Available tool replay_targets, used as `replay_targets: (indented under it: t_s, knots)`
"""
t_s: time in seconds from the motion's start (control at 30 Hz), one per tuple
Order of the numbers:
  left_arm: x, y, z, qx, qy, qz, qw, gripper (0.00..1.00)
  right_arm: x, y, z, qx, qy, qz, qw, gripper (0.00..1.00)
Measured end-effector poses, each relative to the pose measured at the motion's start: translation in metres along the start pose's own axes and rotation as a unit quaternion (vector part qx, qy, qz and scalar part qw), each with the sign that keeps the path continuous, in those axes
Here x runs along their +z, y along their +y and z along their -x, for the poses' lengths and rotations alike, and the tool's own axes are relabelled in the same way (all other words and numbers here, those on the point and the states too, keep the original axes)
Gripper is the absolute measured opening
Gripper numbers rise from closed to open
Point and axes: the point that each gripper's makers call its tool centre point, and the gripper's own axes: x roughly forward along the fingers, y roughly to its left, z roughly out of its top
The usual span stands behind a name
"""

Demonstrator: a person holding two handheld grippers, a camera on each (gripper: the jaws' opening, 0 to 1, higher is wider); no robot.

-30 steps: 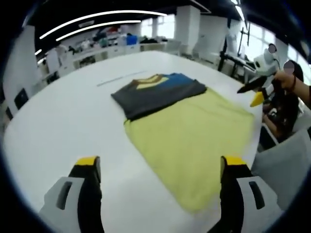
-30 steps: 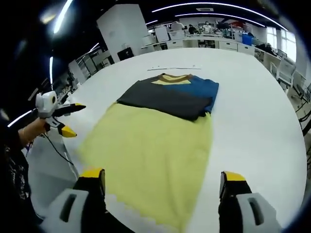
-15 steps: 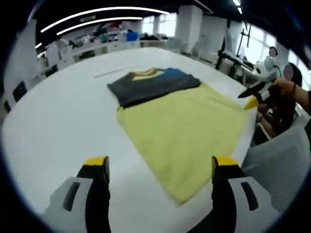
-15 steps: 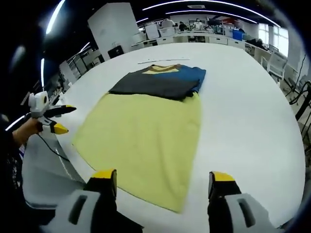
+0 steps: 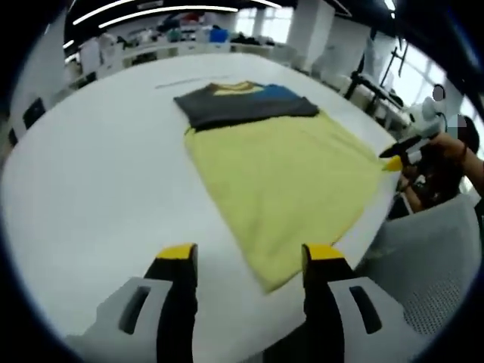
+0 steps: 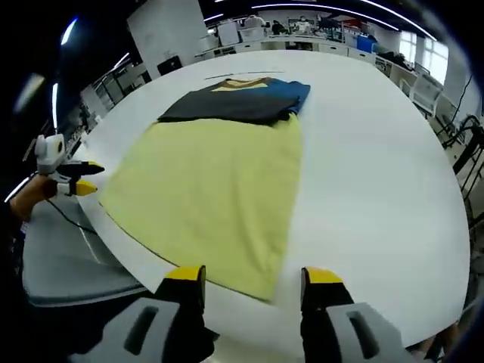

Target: Fold the garment on the visible template until the final outline fits inside the template.

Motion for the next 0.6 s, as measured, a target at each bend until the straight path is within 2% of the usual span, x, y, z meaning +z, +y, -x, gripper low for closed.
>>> replay_targets:
  t_s: [0.1, 0.37, 0.6]
  knots:
    - [-0.003, -0.001, 0.001, 0.005, 0.003, -0.002, 1.0000, 0.49, -0.001, -0.002, 0.001, -0.005, -0.003, 0.000, 1.0000, 0.42]
    - [-0.014, -0.009, -0.001, 0.006, 0.016, 0.025, 0.9995, 0.33, -0.005, -0.001, 0.002, -0.009, 0.000, 0.002, 1.0000, 0.25]
    - [-0.024, -0.010, -0.003, 0.013, 0.030, 0.038, 0.9988, 0.29, -0.007, -0.003, 0.000, -0.015, -0.001, 0.001, 0.9999, 0.13]
